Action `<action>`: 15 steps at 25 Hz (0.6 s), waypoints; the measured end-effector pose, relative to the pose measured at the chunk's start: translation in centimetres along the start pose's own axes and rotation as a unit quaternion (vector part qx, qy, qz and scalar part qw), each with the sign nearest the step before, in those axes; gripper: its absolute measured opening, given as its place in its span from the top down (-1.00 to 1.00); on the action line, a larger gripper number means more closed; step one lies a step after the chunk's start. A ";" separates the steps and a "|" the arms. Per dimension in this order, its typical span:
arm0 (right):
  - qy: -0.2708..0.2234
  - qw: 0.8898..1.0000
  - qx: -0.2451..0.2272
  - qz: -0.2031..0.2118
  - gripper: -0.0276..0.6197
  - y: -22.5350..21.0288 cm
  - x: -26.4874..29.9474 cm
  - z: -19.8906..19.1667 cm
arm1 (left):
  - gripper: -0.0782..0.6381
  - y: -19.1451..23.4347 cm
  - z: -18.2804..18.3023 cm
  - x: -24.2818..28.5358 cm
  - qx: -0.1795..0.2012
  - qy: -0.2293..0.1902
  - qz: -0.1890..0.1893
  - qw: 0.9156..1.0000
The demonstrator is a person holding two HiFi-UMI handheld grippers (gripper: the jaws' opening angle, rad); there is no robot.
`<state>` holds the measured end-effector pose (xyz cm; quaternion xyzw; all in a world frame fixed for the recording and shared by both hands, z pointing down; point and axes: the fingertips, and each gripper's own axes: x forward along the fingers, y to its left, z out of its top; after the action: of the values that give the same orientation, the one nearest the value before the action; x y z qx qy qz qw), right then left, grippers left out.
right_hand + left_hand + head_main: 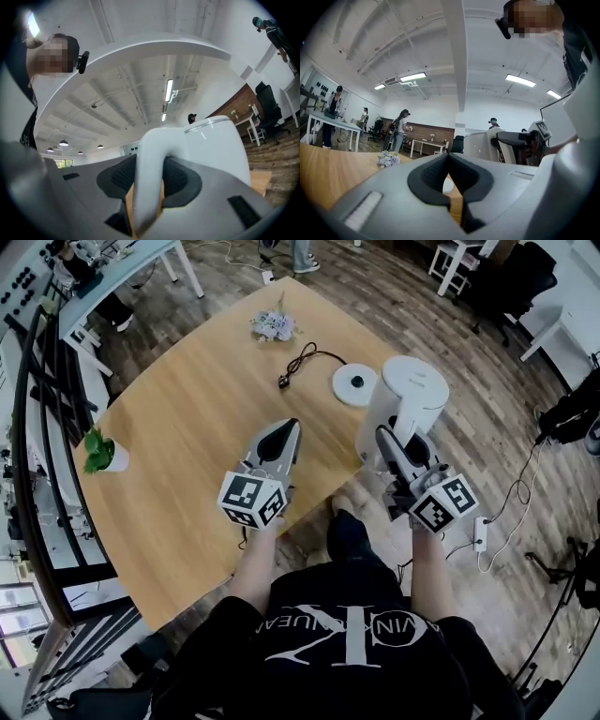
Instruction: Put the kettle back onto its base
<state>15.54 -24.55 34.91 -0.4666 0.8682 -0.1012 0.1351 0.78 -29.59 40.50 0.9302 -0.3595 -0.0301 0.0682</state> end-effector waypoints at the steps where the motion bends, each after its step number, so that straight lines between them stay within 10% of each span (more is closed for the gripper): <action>1: 0.000 1.000 0.000 0.004 0.42 -0.5 0.7 0.2 | 0.75 0.4 0.1 0.6 0.001 -0.001 0.002 1.000; 15: 0.017 0.998 0.007 0.063 0.42 -8.5 10.2 1.9 | 0.75 6.2 0.2 8.3 -0.003 0.004 0.052 0.999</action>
<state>17.40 -37.83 34.20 -0.4081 0.8973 -0.1065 0.1300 2.80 -39.70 41.11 0.9101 -0.4071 -0.0235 0.0743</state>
